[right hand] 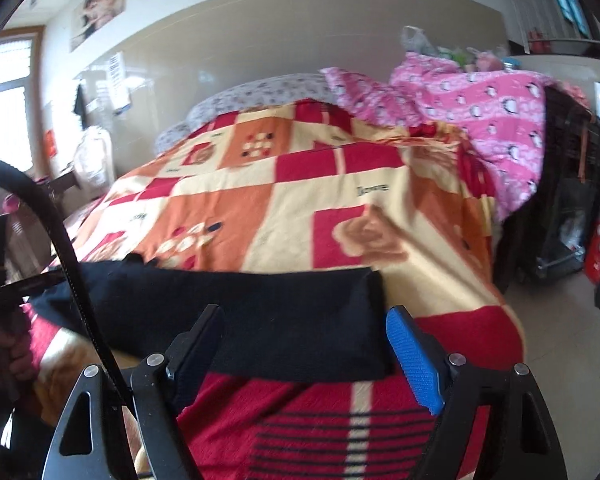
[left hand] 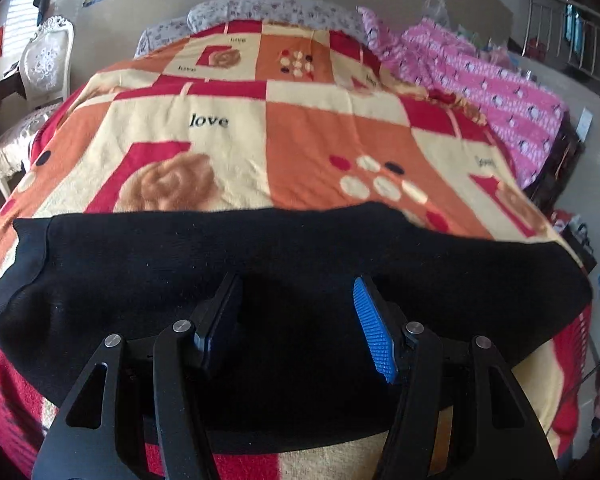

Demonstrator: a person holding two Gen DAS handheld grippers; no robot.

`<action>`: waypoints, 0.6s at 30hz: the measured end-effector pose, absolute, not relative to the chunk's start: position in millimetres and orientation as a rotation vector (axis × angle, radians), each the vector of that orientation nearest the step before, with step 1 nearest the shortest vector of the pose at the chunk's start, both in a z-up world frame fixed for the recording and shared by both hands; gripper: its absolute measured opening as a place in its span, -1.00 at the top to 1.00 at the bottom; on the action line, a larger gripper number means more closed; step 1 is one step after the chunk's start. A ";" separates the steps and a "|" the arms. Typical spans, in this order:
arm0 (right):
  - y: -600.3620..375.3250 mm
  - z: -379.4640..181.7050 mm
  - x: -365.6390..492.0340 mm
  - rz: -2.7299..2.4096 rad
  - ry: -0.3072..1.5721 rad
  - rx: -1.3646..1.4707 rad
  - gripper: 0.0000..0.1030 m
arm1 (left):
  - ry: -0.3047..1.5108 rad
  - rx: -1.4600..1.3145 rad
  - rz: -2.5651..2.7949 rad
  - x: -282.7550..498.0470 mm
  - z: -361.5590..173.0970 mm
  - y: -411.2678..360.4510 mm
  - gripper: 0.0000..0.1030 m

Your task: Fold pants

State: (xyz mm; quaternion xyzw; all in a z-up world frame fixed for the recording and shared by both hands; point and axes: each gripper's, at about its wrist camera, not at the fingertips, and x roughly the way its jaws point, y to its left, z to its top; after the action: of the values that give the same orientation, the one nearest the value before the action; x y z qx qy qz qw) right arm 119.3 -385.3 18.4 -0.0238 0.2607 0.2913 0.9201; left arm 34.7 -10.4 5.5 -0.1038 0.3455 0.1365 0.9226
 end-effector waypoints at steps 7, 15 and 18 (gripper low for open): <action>-374.3 -17.1 147.3 0.611 0.671 -0.016 -0.58 | 0.699 -0.232 0.270 34.4 3.5 -8.7 -0.13; -396.7 3.2 127.2 0.574 0.592 0.047 -0.58 | 0.708 -0.196 0.286 34.7 2.7 -12.7 -0.16; -409.9 -6.1 127.0 0.575 0.651 0.140 -0.58 | 0.708 -0.196 0.287 35.0 2.2 -12.7 -0.17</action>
State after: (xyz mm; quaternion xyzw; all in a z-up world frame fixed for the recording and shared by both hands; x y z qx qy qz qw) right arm 127.0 -409.9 -6.1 0.0679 0.3149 0.2781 0.9049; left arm 35.0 -12.7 2.2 -0.0955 0.3448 0.1398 0.9233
